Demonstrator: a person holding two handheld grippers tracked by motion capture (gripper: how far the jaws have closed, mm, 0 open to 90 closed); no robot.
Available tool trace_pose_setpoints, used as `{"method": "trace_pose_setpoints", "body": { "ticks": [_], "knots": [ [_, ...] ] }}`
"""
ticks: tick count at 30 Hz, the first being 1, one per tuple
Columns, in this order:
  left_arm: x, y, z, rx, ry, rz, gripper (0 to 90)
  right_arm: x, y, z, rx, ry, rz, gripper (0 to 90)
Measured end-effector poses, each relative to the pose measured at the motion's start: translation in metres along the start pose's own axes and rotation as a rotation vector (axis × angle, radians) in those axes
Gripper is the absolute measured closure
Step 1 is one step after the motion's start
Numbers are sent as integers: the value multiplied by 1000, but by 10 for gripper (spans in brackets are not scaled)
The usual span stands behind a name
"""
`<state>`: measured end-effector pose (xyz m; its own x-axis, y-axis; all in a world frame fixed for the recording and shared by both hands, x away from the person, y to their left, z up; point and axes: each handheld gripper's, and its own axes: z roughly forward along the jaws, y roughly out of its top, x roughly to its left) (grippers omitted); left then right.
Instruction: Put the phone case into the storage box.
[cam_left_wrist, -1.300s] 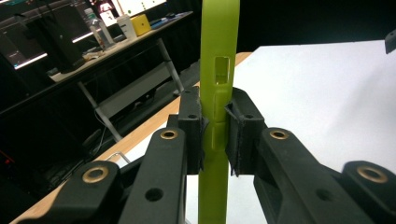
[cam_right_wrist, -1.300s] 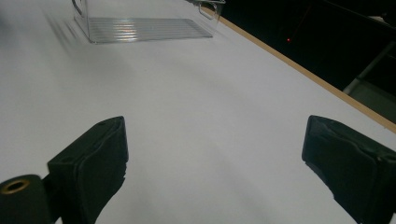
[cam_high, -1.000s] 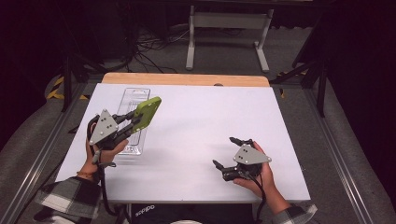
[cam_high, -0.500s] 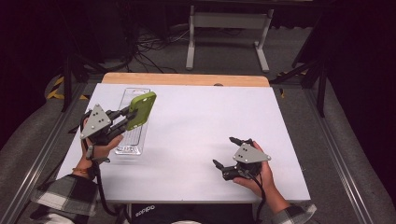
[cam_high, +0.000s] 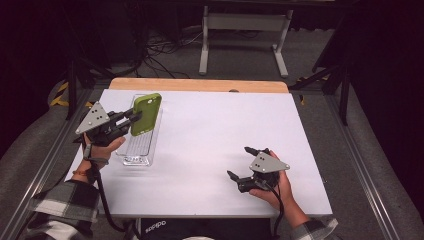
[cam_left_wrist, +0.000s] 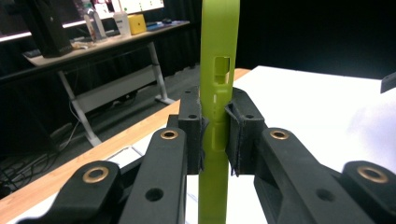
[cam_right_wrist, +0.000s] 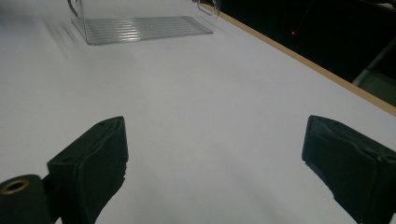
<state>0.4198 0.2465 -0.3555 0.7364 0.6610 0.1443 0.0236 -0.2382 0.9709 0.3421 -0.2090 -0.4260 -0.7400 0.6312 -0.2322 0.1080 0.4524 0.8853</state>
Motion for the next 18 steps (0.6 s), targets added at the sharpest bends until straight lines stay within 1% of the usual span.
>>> {"method": "trace_pose_setpoints", "body": {
  "ticks": [2,5,7,8,10,11,14,18],
  "knots": [
    [5,-3,3,-3,-5,-12,784,0,0,1,4,4,3,77],
    [14,-5,7,13,1,-8,784,0,0,3,10,7,4,77],
    [23,-7,11,11,-1,-25,784,1,0,5,16,5,2,77],
    [23,-7,11,11,-1,-25,783,1,0,5,16,5,2,77],
    [33,-9,14,-6,-18,-31,783,1,0,7,23,6,1,77],
    [36,-10,15,-1,-21,-31,783,1,0,8,30,5,-2,77],
    [46,-10,22,9,-14,-43,783,2,0,10,41,5,-8,77],
    [57,-10,32,21,-9,-41,783,2,0,12,50,7,-8,77]
  ]
}}
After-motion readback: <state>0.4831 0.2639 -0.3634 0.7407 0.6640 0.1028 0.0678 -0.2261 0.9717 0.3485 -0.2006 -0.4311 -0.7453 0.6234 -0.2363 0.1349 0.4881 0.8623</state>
